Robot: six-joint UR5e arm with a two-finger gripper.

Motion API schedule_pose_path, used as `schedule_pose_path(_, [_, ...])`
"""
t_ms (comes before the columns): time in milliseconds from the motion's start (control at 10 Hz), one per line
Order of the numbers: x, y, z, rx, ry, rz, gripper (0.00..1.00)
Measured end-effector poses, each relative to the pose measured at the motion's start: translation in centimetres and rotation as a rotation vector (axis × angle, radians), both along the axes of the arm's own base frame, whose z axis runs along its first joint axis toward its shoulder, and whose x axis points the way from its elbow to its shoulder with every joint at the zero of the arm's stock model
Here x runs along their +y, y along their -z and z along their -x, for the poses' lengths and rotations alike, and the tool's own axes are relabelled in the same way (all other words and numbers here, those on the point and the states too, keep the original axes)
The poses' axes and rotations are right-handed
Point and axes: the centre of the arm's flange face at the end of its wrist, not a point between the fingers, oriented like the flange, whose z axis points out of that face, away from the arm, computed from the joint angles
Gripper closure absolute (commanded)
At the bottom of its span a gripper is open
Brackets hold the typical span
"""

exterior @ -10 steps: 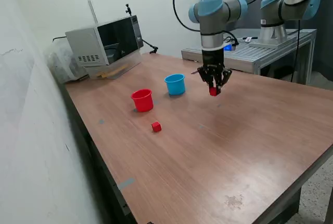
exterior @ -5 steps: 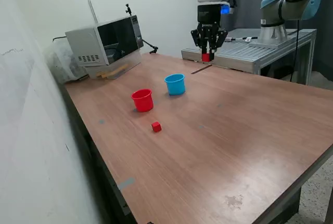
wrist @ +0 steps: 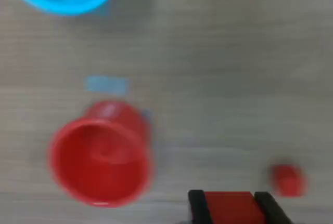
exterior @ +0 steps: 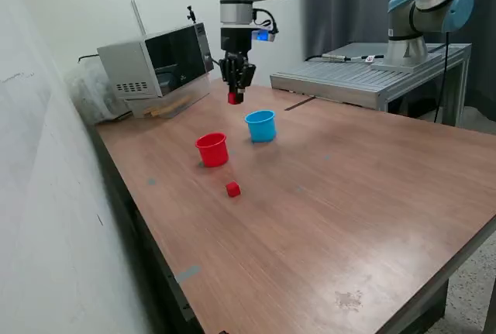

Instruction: Place red objects in the red bin, and blue objects in the blue bin.

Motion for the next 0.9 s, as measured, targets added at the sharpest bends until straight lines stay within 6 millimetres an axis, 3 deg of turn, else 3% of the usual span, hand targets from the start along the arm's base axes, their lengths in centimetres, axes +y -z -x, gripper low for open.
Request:
schedule_pose_path(200, [5.8,3.1,2.8,-0.01,0.07,0.002,1.0])
schedule_pose_path(300, [7.7,4.7,3.5,-0.021,0.091,0.004,1.0])
schedule_pose_path(400, [8.8,6.1,3.8,-0.033,0.103,0.008,0.0])
schedule_pose_path(900, [8.7,7.8,3.7,-0.051,0.083,0.017,0.0])
